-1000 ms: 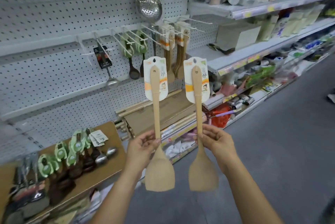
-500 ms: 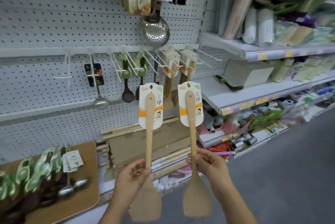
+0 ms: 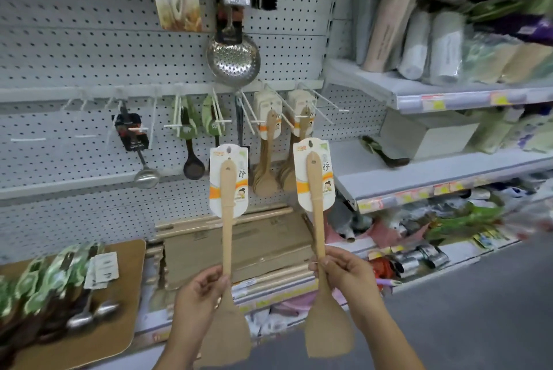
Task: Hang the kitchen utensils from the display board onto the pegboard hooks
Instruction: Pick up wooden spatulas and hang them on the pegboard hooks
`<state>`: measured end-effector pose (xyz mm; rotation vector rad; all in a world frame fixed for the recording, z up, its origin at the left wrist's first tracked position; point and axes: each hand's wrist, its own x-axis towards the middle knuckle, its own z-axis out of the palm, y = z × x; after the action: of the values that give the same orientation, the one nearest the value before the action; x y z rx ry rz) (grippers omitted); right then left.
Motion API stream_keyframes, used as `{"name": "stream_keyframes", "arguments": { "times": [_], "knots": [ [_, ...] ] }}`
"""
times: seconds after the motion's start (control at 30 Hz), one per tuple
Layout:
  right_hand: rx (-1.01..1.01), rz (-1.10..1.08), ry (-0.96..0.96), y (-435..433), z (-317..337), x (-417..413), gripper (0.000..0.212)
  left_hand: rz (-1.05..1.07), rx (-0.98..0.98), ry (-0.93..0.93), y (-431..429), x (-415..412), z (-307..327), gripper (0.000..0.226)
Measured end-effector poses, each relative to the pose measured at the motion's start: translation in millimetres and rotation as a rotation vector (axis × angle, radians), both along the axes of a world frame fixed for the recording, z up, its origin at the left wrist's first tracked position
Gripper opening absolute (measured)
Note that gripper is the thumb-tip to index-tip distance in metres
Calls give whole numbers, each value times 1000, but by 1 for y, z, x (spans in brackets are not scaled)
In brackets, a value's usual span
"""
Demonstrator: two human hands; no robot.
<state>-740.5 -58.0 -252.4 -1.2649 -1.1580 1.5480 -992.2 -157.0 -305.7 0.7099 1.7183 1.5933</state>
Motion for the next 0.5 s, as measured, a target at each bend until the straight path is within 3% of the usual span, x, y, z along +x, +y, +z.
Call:
{"name": "stream_keyframes", "arguments": {
  "times": [0.23, 0.5],
  "knots": [
    [-23, 97, -8, 77, -1, 86, 17, 146, 13, -58, 48, 96, 5, 24],
    [-18, 170, 16, 130, -6, 102, 18, 152, -42, 14, 74, 128, 2, 21]
  ]
}}
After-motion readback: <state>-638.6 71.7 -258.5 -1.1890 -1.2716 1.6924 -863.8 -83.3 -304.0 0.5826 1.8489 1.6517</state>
